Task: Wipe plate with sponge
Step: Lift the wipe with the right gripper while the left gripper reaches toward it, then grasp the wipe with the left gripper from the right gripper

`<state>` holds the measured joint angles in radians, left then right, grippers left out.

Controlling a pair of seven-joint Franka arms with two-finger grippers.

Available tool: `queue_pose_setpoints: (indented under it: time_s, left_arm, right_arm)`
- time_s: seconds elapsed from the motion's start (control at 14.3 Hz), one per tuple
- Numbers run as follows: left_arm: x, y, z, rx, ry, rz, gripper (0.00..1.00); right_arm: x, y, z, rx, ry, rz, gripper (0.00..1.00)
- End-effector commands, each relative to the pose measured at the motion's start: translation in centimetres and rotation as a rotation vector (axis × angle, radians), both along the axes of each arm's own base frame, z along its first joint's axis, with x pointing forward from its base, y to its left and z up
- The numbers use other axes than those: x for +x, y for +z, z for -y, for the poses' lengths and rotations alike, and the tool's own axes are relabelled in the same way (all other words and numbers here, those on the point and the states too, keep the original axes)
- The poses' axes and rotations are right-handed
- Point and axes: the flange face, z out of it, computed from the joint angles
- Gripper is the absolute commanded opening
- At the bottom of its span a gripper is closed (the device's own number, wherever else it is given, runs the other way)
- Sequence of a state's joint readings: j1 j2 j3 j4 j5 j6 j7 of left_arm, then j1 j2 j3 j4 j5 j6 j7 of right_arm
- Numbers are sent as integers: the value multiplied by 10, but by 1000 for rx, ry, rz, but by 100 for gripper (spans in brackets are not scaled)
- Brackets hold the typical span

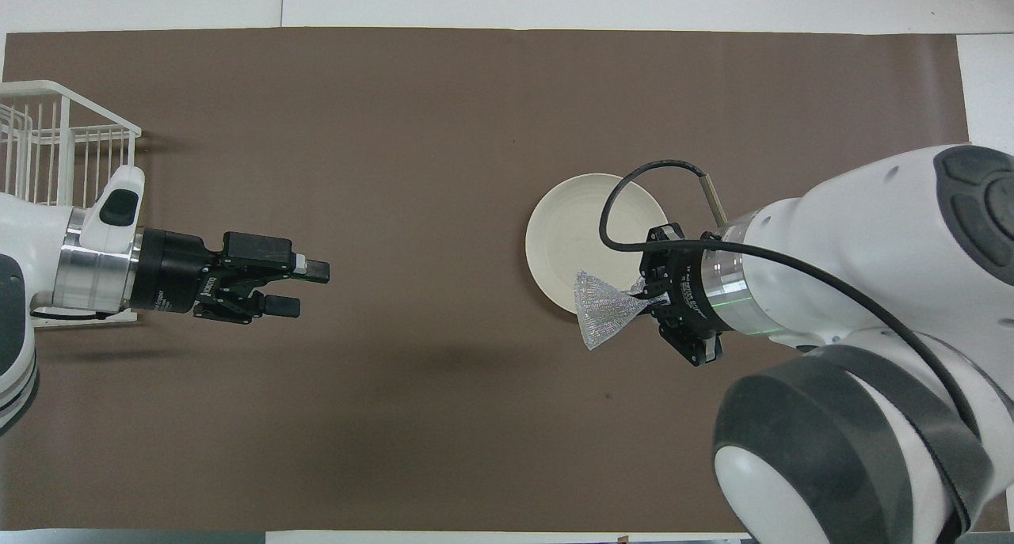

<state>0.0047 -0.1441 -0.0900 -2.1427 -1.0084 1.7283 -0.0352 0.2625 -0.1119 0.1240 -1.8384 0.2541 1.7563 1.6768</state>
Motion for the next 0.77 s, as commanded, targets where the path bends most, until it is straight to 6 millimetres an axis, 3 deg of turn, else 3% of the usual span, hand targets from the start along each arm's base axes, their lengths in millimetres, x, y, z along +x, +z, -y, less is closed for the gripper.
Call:
queue_pose_setpoints:
  time_s: [0.0,0.14,0.42,0.7]
  left_arm:
    - [-17,-3,16,-116,105,-8,100]
    - [-19,-9,35,-220,182,-39,100]
    - [-37,-10,93,-286,165,-77,100]
    - [-55,-7,158,-302,264,-108,100]
  right_arm:
    - [-6,6,-38,-10,-56,-15,0]
    - [-15,8,-68,12,-115,12,0]
    - [-13,10,-71,12,-127,13,0]
    - [-15,9,-72,-28,-108,37,0]
